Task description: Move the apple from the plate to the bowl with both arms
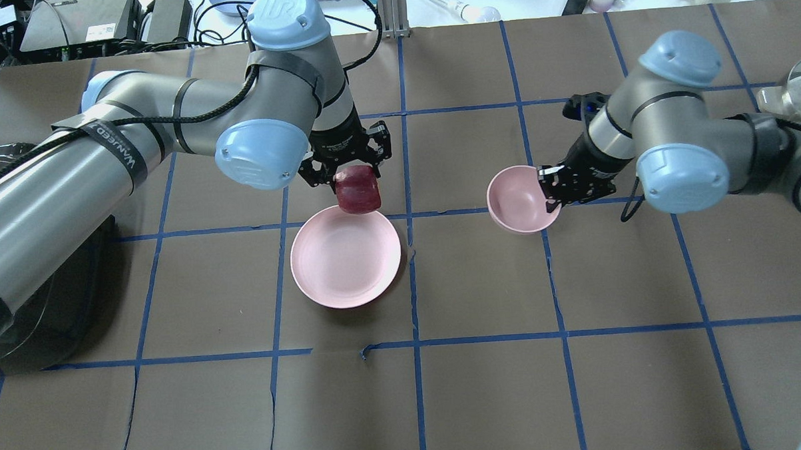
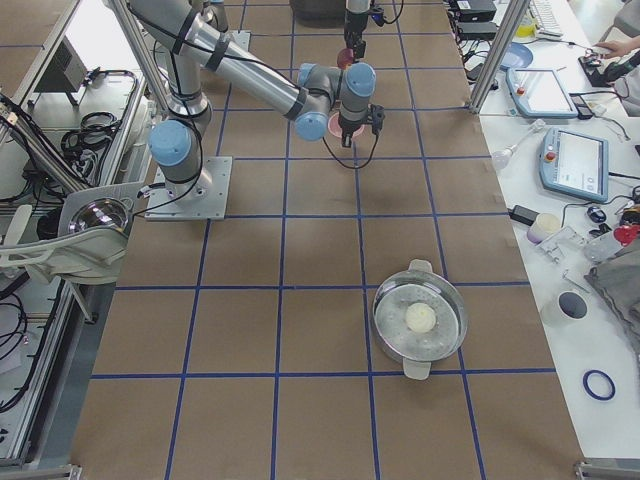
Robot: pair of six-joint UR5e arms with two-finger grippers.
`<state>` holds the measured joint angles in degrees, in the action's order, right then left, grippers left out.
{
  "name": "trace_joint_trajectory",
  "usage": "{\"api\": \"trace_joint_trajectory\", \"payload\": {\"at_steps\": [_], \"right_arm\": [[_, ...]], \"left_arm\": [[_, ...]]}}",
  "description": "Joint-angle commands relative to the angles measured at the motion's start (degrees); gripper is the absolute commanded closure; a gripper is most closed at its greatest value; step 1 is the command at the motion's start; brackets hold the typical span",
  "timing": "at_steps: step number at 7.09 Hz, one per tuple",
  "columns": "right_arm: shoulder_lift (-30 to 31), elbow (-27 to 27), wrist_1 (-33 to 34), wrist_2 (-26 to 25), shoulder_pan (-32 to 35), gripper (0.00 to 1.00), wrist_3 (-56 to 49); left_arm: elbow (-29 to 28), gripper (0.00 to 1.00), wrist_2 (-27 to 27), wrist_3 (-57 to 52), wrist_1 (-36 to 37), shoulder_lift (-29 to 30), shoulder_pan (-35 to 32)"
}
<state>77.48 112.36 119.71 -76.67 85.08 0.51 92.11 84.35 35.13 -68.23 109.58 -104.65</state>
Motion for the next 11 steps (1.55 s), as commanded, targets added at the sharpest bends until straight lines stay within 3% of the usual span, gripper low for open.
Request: {"api": "trace_joint_trajectory", "payload": {"at_steps": [1,2,3,5,7,8,11], "right_arm": [[-0.05,1.88,-0.18,0.03,5.09,1.0,5.46],[-0.22,3.98,0.26,-0.24,5.18,1.0,5.11],[-0.22,4.87,1.57,-0.15,5.18,0.86,5.2],[0.3,4.27,2.02,-0.76,5.18,0.0,5.29],[0.39,1.21,0.88,-4.69,3.35,0.0,4.94],[1.09,-2.03,-2.17,-6.81,2.47,0.0,4.85],[4.15,-10.74,-17.63,-12.36,-1.31,0.0,3.53]], "left_arm": [[-0.44,1.0,-6.1,11.66,0.37,0.71,-0.9],[-0.35,1.0,-9.0,15.98,0.73,1.07,-1.26],[-0.18,1.0,-11.2,18.64,0.73,1.07,-1.26],[0.61,1.0,-18.74,25.75,0.82,1.51,-1.43],[2.01,1.0,-19.93,26.13,2.56,2.38,-3.97],[3.41,1.0,-20.1,28.92,6.84,3.43,-5.55],[5.71,1.0,-19.22,33.5,18.38,8.96,-9.52]]}}
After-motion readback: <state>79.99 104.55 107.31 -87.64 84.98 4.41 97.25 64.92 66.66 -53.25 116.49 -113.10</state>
